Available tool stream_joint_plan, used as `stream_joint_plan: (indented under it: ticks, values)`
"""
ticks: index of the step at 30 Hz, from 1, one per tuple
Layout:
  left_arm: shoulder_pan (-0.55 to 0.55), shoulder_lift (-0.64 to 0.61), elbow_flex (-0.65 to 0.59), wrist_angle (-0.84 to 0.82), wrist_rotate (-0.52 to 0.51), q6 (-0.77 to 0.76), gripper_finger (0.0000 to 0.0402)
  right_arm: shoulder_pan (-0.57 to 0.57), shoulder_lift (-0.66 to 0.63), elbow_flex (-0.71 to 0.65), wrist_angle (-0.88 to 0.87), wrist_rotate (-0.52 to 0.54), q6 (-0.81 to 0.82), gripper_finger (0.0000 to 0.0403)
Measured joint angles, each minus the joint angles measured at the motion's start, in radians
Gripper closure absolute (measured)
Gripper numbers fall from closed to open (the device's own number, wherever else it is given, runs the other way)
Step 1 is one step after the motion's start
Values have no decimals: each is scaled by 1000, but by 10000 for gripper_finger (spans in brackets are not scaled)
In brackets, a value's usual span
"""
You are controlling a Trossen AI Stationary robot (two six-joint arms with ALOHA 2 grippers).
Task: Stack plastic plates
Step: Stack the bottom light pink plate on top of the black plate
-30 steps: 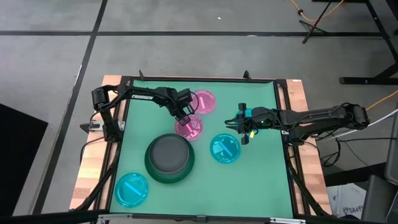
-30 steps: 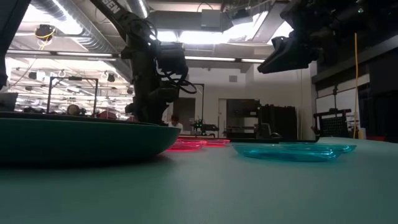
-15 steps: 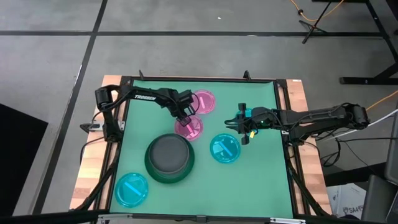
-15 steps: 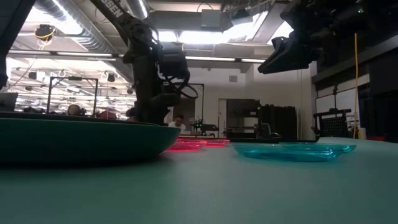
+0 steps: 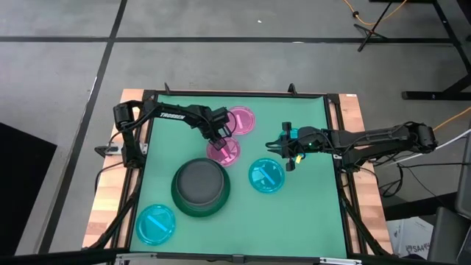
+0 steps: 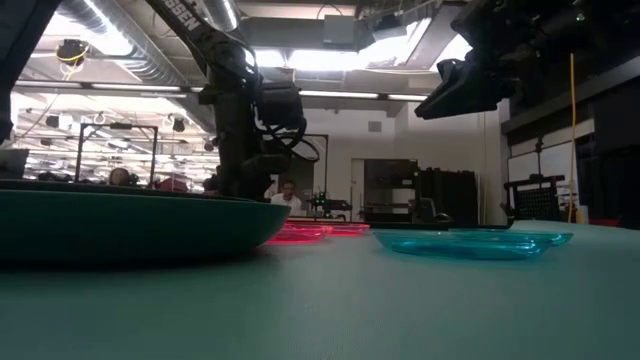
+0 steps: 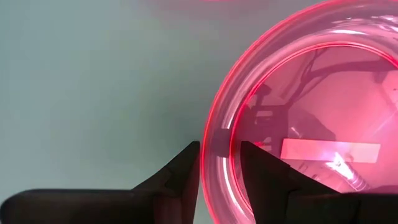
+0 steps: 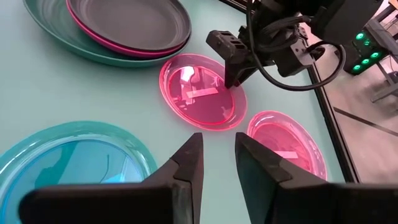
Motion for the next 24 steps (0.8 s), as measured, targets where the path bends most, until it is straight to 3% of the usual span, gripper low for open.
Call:
stream_joint_plan:
  ticks: [17, 24]
  values:
    - [1, -2, 0, 1, 3, -2, 391, 0, 0, 0, 0, 0, -1, 320]
    - [2, -4, 0, 1, 3, -2, 400, 0, 0, 0, 0, 0, -1, 320]
